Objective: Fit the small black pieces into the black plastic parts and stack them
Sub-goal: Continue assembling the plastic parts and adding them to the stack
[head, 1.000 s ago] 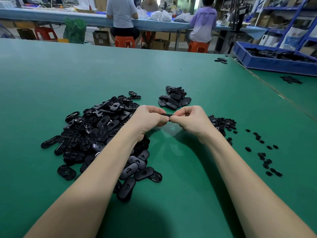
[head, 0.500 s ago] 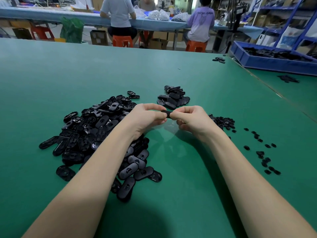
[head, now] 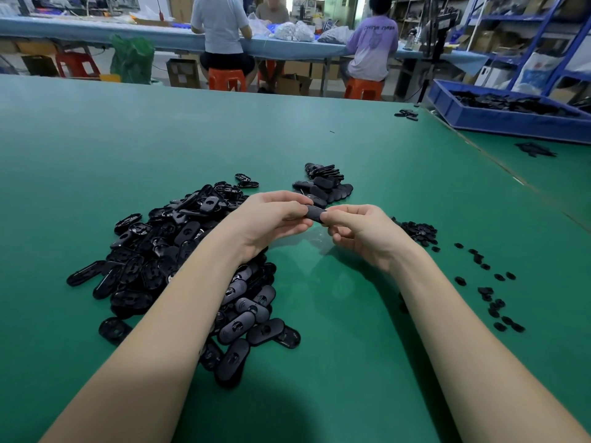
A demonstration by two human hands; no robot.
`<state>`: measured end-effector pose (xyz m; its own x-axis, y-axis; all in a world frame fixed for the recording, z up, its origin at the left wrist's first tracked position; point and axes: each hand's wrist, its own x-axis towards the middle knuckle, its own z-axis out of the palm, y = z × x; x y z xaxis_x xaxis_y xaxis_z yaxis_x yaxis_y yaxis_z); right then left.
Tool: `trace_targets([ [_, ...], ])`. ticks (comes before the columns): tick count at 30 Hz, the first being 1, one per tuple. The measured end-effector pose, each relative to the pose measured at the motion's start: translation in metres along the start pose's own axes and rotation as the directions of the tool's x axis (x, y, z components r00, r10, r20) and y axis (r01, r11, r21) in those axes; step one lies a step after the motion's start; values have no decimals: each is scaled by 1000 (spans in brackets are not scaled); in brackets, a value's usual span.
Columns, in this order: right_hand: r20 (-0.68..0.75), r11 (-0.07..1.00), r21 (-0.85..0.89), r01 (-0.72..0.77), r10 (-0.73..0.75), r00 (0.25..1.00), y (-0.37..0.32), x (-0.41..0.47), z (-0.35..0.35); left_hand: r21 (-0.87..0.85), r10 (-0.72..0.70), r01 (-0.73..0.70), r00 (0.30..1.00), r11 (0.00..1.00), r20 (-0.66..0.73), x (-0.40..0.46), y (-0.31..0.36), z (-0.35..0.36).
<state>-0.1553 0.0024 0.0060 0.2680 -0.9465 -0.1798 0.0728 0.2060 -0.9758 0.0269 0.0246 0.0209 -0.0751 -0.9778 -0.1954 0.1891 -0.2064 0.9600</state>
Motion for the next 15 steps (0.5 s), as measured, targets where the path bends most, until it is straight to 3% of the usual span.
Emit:
trace_targets([
  [5,19,997,36,-69,68,997,-2,-1,1,20,-11,11,1000,1000,-18,1,-3,3],
  [10,-7,999,-28,-46,46,999,0,1,6,111,13,-2,995,994,-98,1,-8,9],
  [15,-52,999,-40,-34,32,998,1,2,9,80,9,-1,995,997,-99,0,-8,9],
])
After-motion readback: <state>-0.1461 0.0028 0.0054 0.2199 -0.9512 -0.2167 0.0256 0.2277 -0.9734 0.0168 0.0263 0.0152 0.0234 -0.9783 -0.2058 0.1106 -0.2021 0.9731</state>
